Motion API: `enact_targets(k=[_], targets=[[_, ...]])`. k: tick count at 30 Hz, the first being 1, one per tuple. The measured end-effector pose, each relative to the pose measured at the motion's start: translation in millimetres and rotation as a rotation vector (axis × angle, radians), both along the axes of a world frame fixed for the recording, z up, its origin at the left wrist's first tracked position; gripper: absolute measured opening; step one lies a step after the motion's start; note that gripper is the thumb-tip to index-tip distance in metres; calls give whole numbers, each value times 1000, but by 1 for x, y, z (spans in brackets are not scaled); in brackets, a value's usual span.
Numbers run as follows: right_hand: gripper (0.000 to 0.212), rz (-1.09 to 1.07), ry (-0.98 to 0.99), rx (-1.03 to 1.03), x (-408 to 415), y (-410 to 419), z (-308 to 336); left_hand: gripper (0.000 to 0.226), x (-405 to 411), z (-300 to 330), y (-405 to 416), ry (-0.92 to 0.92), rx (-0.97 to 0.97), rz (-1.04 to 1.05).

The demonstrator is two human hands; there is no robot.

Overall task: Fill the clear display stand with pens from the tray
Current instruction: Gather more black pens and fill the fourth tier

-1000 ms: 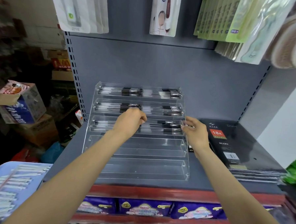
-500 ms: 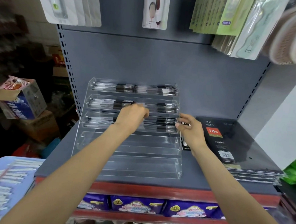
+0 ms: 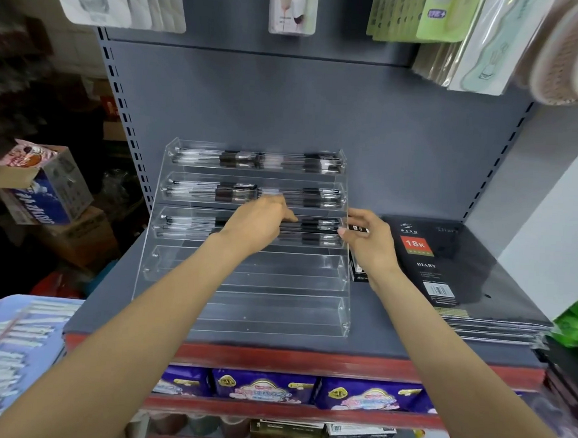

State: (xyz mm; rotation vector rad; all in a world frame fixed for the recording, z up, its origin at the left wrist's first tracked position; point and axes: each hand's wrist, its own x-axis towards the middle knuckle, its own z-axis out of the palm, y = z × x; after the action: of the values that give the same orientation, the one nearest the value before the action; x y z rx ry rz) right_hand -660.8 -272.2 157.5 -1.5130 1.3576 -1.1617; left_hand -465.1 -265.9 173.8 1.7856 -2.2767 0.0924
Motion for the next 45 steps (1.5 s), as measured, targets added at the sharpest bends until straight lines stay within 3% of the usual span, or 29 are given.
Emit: enact_targets(k=[3,8,14,22,29,36,41,45], targets=[[37,-30,55,-45,3,3,0,43,-2,0,4,67,-25,-11],[34,-143,253,-329,18,19,1,21,5,1,25,417,-167,23],[21,99,199,-327,65,39,8,13,36,3,63,590,-270,179],[17,347,213,-265,162,95,-2,11,134,-26,149,666,-338,458],[17,595,245,-212,295,176,-30,14,255,-71,241,634,-249,650],[23,755,369,20,413,244,-92,15,370,-137,321,623,-5,758],[31,734,591,254,452,256,-150,26,409,-182,354,481,233,663],[38,678,669,389,464,261,-176,50,428,-210,365,301,342,542]])
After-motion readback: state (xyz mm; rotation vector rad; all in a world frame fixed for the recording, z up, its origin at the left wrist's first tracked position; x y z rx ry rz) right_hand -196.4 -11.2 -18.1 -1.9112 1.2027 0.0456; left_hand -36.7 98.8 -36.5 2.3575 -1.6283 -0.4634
